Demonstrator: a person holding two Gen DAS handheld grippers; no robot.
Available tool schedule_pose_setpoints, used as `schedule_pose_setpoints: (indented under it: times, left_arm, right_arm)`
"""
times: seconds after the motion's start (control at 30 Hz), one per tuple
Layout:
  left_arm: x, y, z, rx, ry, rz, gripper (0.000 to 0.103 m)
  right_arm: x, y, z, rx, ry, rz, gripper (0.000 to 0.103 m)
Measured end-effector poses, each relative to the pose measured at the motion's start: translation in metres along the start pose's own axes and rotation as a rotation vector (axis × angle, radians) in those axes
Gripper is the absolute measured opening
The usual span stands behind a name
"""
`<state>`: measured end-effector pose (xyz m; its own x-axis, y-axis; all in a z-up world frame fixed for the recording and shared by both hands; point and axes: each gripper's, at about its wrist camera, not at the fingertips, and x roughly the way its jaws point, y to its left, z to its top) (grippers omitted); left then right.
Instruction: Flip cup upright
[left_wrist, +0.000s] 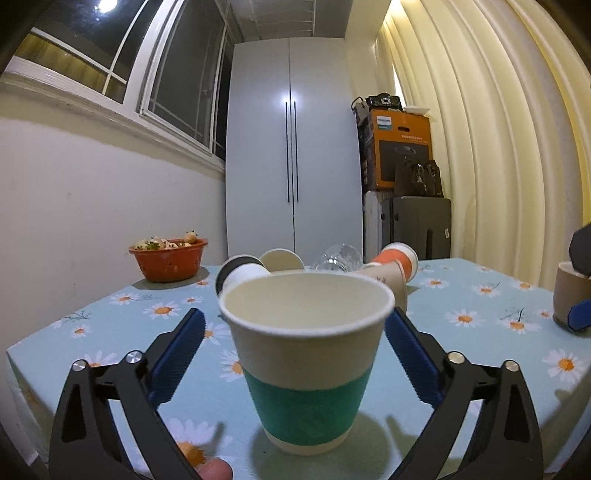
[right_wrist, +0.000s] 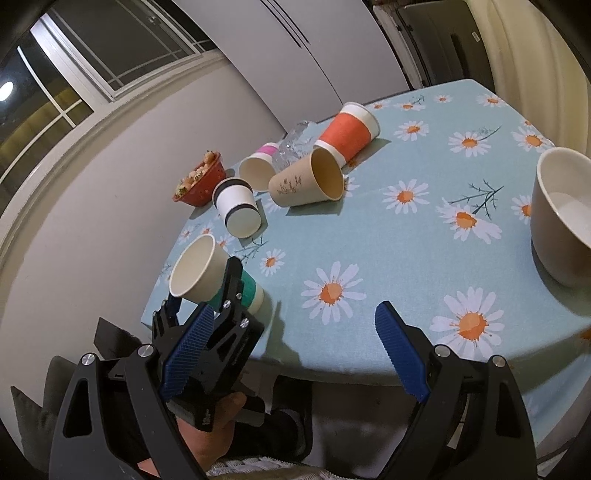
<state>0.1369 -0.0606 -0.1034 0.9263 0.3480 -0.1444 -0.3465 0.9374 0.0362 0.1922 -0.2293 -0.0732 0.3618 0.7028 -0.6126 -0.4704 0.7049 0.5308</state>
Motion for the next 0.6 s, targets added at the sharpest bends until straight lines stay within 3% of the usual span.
schedule_pose_setpoints:
  times: [0.3, 0.6]
  left_arm:
    - [-0.029, 0.019, 0.042, -0.003, 0.053, -0.116, 0.096]
    - [-0.063, 0.045, 0.088, 0.069, 0.135, -0.178, 0.096]
  right_arm:
    - [-0.011, 0.003, 0.000, -0.014, -0.044, -0.012, 0.089]
    - [-0.018, 0.019, -0.003, -0.073, -0.093, -0.053, 0.089]
